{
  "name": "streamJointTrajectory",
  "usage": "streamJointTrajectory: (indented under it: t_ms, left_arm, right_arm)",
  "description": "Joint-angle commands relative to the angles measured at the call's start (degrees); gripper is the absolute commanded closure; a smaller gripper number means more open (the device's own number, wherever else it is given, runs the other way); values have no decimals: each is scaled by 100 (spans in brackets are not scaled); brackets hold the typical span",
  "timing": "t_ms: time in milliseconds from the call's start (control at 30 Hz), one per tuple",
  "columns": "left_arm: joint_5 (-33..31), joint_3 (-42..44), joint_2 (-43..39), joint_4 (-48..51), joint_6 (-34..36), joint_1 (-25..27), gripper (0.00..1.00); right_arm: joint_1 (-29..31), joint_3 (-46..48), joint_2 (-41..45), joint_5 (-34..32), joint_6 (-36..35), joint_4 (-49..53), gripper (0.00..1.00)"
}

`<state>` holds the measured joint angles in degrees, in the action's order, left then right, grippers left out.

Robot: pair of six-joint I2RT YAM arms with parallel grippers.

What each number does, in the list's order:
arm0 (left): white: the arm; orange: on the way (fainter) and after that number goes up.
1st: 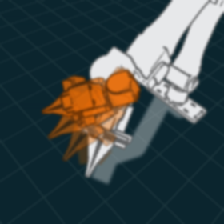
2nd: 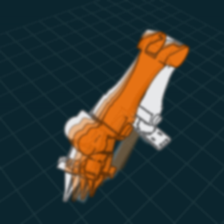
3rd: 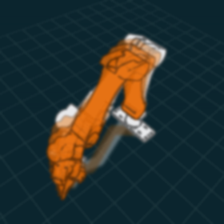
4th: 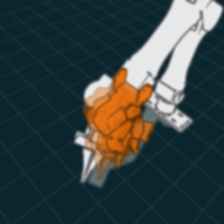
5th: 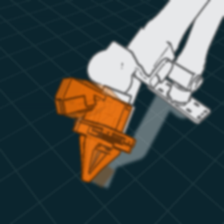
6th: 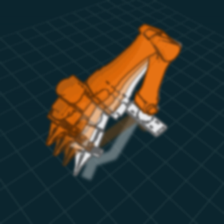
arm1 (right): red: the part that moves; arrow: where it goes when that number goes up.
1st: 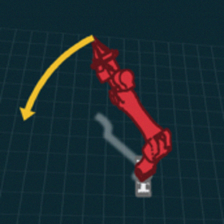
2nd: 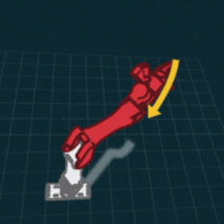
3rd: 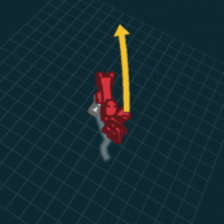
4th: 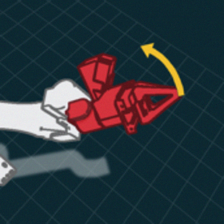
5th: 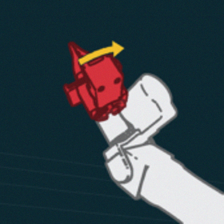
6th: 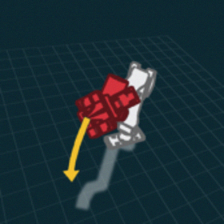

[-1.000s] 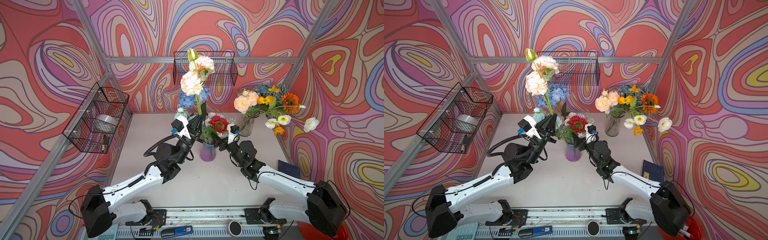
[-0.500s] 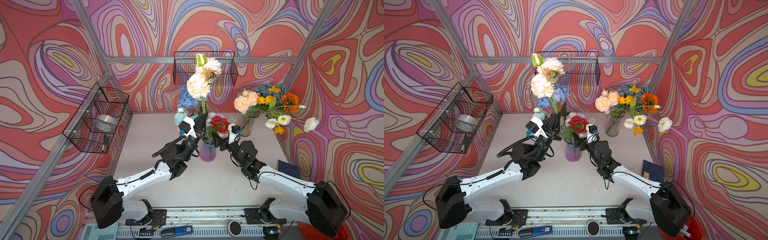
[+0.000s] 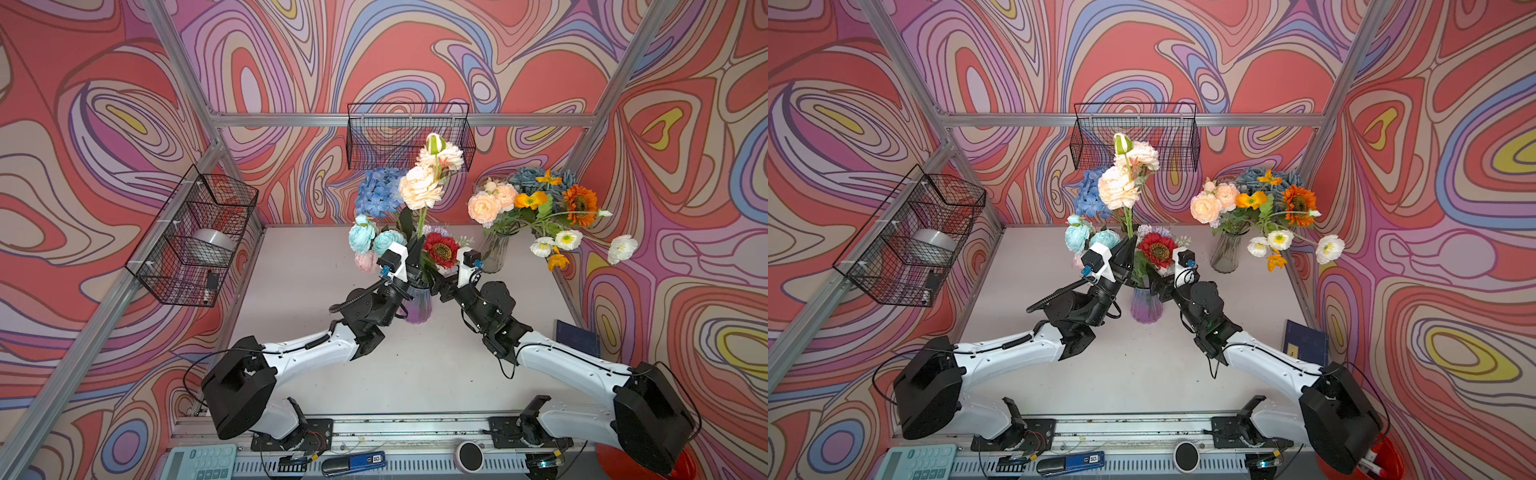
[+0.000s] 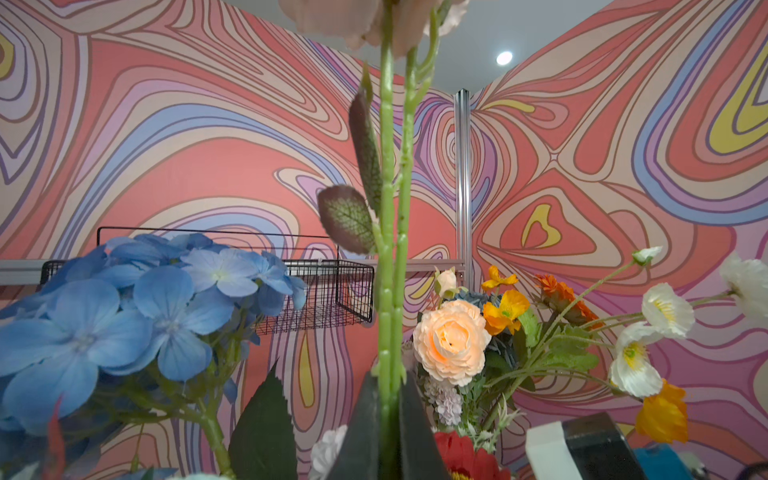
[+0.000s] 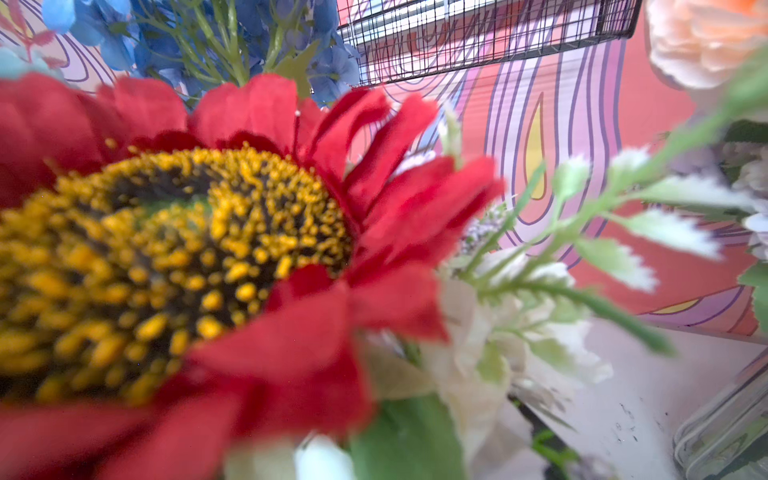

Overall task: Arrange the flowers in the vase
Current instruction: 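Lower the rose stem into the blue-purple vase with left, then open the left gripper off the rose and draw it back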

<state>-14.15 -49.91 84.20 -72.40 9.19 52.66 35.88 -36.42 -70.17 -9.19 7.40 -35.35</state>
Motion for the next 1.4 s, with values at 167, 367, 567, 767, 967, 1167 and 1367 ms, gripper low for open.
streamJointTrajectory:
  t_ms: [167,367,567,767,967,1167,1367]
  left_arm:
    - [-598,453,219,-540,96,300,100]
    - [-1114,765,394,-553,-14,509,100]
    - [-1582,876,602,-560,-3,727,100]
    - [-1901,1000,737,-562,-76,832,100]
    - [-1957,1054,688,-548,27,910,77]
    - [-1989,1139,277,-510,41,989,41]
    - [-1819,1218,-489,489,-395,1002,35]
  right_arm:
    - [-61,88,-3,31,105,-59,14]
    - [-72,118,-52,50,148,-68,14]
    - [-66,134,-45,83,174,-61,14]
    - [-71,192,14,99,166,19,14]
    - [-81,223,82,202,106,160,14]
    - [-74,265,148,277,95,339,14]
    - [-76,342,265,356,104,523,13]
